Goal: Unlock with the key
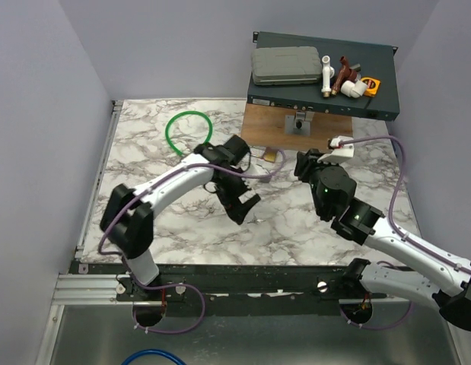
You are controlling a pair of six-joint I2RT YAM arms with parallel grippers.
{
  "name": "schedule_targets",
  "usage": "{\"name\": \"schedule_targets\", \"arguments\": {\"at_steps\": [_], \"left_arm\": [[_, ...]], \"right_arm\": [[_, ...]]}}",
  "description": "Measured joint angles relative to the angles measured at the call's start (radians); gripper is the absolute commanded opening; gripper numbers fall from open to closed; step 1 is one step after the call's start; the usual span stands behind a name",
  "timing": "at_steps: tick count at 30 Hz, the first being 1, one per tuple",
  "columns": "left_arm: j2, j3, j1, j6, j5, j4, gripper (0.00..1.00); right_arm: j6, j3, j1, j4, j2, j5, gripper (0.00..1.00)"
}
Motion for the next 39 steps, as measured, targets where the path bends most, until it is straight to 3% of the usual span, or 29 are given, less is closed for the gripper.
{"name": "schedule_targets", "arguments": {"at_steps": [3,6,13,20,25,28,39], "left_arm": [[-0.142,-0.043,0.091,0.030,0.029,-0.062,0.99],[-0.278,-0.067,0.280,0.087,0.070,-0.143,0.99],[-0.419,-0.148,0.680,0.238,0.103,-0.292,0.99],[-0.413,-0.130,1.039,0.243,0.125,-0.273,0.99],[-0.384,-0.114,1.133,0.234,0.182,-0.259,0.99],[-0.386,-0.115,1.144,0.235,0.208,-0.255,0.99],[-0.439,-0.151,1.146,0.248,0.261,-0.248,0.99]], "right_arm": [[-0.003,0.025,0.000,0.004,0.048,-0.040,0.55],[-0.009,0.074,0.000,0.015,0.156,-0.100,0.61],[-0.024,0.267,0.000,0.067,0.562,-0.256,0.69],[-0.060,0.722,0.001,0.052,1.051,-0.380,0.80],[-0.086,1.165,0.003,-0.064,1.394,-0.396,0.85],[-0.097,1.336,0.003,-0.132,1.536,-0.395,0.85],[-0.129,1.567,0.002,-0.210,1.768,-0.383,0.86]]}}
